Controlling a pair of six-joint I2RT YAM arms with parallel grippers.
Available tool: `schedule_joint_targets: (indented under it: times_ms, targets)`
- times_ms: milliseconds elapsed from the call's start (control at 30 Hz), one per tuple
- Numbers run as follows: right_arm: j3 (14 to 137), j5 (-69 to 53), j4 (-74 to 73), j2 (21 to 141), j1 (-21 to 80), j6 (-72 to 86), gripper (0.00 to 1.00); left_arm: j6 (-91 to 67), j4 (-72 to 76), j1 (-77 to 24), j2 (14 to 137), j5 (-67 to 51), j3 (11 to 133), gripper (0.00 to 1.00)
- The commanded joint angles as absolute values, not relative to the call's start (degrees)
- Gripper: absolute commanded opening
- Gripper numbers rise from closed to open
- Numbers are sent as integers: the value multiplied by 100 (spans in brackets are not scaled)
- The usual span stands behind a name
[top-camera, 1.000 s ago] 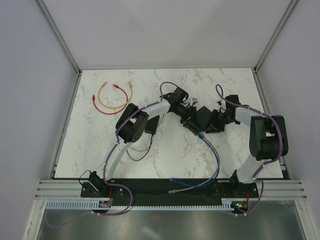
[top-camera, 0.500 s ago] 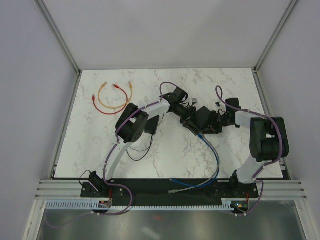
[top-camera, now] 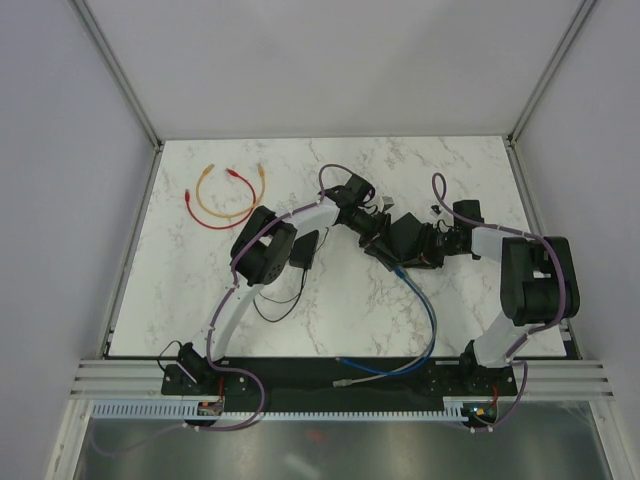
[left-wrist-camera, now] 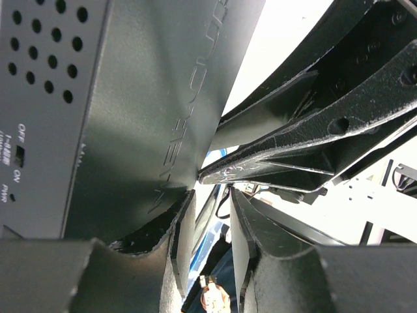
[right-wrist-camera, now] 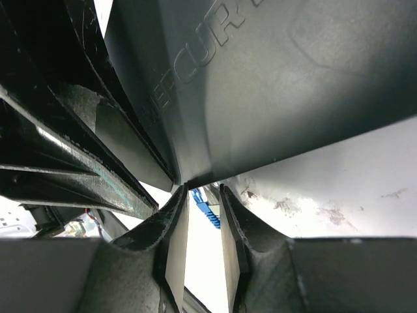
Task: Pull the plug from the switch port
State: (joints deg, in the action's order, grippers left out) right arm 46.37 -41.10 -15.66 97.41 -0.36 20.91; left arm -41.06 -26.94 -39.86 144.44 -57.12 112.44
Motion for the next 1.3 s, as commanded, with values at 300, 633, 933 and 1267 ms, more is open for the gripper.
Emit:
schedule_joint_targets:
  times_ms: [300,633,933,1267]
  targets:
    - [4289,-4043,-1696,9571,35,1925,37,-3938,-2944,-3911,14783,-5124,11224,37]
    - [4368,-3200,-2354,9282,26,1784,29,-3929,-2944,-3911,14783,-5115,11188,37]
    - [4535,-2840,-3100,8650,35,1969,31,-3876,-2944,-3911,14669,-5072,11145,37]
    - [4948,-1311,-4333,8288,552,2276,48,-3569,-2997,-3911,14037,-4869,10881,40]
